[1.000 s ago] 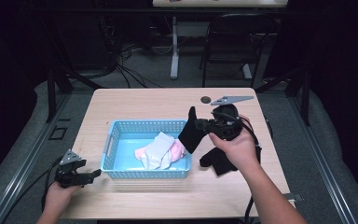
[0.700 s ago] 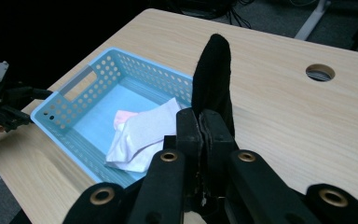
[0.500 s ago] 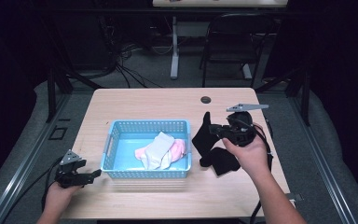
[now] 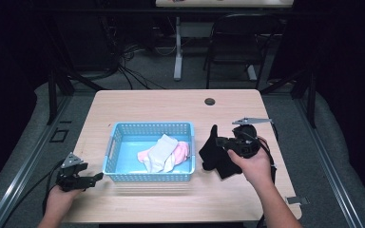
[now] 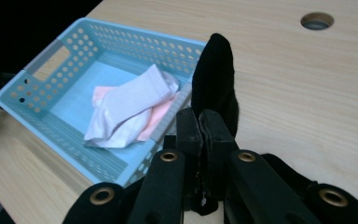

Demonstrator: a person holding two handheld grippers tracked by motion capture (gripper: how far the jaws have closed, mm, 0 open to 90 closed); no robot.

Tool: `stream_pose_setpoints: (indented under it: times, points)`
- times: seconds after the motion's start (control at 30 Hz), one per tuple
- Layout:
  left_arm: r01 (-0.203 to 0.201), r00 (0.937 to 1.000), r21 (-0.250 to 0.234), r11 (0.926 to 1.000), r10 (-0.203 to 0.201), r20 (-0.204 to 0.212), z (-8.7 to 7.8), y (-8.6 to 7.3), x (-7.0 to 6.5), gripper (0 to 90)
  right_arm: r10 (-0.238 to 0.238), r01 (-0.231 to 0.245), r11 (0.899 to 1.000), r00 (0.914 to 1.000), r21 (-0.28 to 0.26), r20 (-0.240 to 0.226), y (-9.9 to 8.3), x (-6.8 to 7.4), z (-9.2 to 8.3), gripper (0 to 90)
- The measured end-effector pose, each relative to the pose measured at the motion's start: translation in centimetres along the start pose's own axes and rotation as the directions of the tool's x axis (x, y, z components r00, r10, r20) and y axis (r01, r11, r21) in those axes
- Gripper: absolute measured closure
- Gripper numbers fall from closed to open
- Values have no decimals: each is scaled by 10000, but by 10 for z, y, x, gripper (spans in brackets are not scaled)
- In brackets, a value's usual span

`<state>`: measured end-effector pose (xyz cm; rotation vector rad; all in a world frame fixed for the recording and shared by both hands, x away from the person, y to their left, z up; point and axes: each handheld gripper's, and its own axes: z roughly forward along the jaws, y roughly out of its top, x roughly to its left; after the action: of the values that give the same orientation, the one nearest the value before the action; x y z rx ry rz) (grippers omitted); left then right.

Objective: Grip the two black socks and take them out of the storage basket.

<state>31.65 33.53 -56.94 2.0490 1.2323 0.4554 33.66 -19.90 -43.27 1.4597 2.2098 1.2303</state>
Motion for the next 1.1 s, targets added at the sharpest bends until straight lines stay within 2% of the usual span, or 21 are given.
stream_pose_setpoints:
  times: [0.17,0.27,0.4,0.73,0.9,0.93,0.97,1.03,1.1]
  points:
    - [6,10000,10,10000,-6,-1,0,0,0,188,480,-496,9983,9975,303,516,-19,-22,8,870]
    - [6,10000,22,10000,-6,-11,0,0,0,188,845,-887,9950,9926,463,871,-30,-35,10,870]
    - [11,10000,41,10000,-11,-21,1,-1,-1,189,1317,-1374,9895,9852,455,1093,-42,-51,10,868]
    - [-2,10000,72,10000,3,-21,1,-1,-1,189,2112,-2214,9737,9655,534,1520,-67,-76,21,804]
    - [2,10000,69,10000,-2,-19,1,-1,0,189,2231,-2334,9708,9635,563,1477,-75,-81,25,654]
    - [7,10000,68,10000,-7,-17,1,-1,-1,189,2128,-2233,9730,9657,577,1488,-76,-83,25,622]
    - [2,10000,64,10000,-1,-14,1,-1,-1,189,2136,-2236,9735,9638,475,1593,-77,-82,25,597]
    - [-17,10000,59,10000,17,-10,2,-1,-1,189,1930,-2019,9786,9677,399,1624,-78,-83,24,560]
    - [-21,10000,66,10000,21,-11,2,-1,-1,189,1962,-2055,9778,9660,397,1685,-78,-81,24,538]
